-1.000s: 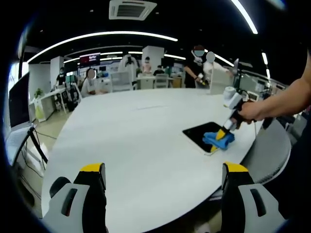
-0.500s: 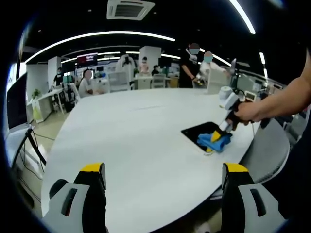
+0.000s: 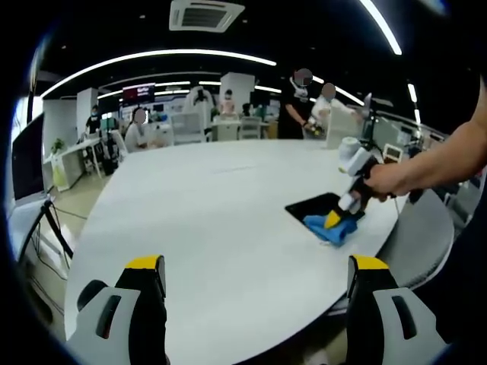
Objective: Wipe the mirror surface with the cleaning cloth until all visible marks leave the cleaned area.
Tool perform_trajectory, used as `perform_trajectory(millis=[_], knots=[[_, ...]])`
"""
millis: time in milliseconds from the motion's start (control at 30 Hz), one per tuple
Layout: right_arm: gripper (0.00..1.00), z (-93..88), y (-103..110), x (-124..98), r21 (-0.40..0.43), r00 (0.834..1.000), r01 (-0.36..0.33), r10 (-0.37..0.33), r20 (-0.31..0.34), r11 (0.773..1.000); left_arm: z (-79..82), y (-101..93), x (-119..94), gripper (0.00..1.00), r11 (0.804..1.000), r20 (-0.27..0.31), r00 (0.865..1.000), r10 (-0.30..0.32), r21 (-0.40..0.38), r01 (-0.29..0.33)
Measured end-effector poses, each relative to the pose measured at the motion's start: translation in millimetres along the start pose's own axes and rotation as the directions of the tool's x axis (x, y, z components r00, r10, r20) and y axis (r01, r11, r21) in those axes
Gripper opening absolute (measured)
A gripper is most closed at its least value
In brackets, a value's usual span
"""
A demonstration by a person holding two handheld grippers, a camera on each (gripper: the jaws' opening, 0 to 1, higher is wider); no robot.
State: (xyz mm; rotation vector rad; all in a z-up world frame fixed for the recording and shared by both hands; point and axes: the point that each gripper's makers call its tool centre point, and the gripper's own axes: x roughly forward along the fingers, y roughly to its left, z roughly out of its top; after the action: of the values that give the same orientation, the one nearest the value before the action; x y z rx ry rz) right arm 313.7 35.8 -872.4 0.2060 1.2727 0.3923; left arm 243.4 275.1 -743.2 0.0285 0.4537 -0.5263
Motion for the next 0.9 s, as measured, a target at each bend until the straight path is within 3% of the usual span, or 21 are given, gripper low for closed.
perform_trajectory(millis=[900], knots=[[0.00, -1.9, 4, -3, -0.080, 0.999, -0.040, 0.040, -0.006, 0.996, 3.7, -26.1, 14, 1.00, 0.999, 0.001, 0.999, 0.042, -0.006, -0.042]])
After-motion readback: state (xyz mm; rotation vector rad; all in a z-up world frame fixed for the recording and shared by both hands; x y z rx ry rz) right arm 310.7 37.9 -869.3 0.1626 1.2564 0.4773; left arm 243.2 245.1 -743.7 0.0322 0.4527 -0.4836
